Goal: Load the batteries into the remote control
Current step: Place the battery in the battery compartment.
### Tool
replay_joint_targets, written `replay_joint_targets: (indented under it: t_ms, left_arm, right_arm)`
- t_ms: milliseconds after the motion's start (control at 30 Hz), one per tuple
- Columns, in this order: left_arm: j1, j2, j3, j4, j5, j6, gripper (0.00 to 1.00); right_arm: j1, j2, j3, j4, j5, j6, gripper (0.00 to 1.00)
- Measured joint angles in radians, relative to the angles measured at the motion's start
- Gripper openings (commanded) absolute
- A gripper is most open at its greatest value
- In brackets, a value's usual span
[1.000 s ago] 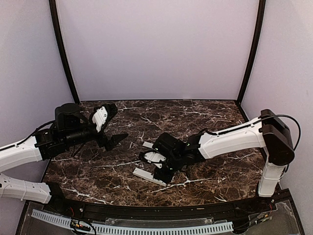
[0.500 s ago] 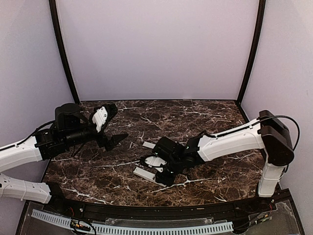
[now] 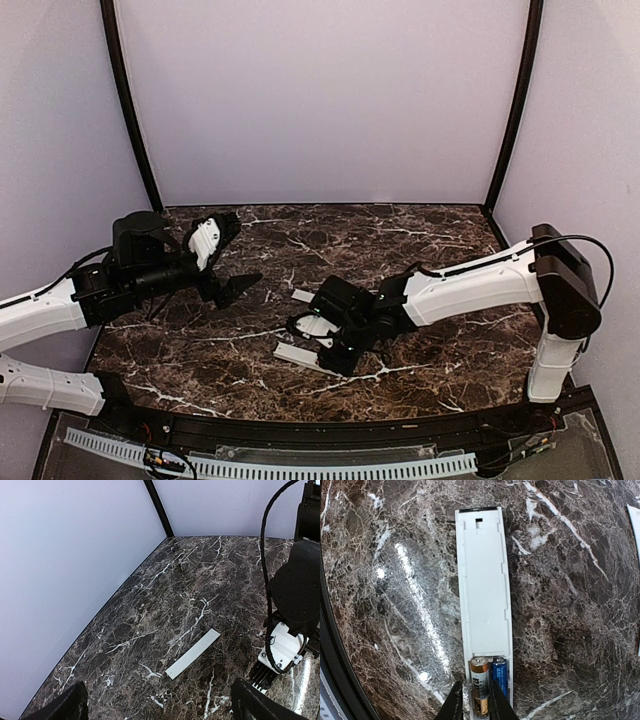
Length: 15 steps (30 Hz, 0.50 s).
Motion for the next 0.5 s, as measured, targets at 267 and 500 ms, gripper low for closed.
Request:
replay_joint_targets:
  t_ms: [267, 500]
  left_arm:
    - [0.000, 0.000, 0.000, 0.000, 0.001, 0.000, 0.99]
    - [0.000, 0.000, 0.000, 0.000, 0.004, 0.000, 0.99]
  right_arm:
    - [0.000, 0.006, 0.048, -0.015, 0.024, 0.010, 0.12]
    - [0.000, 0.009, 0.048, -0.027, 0.014, 0.016, 0.00]
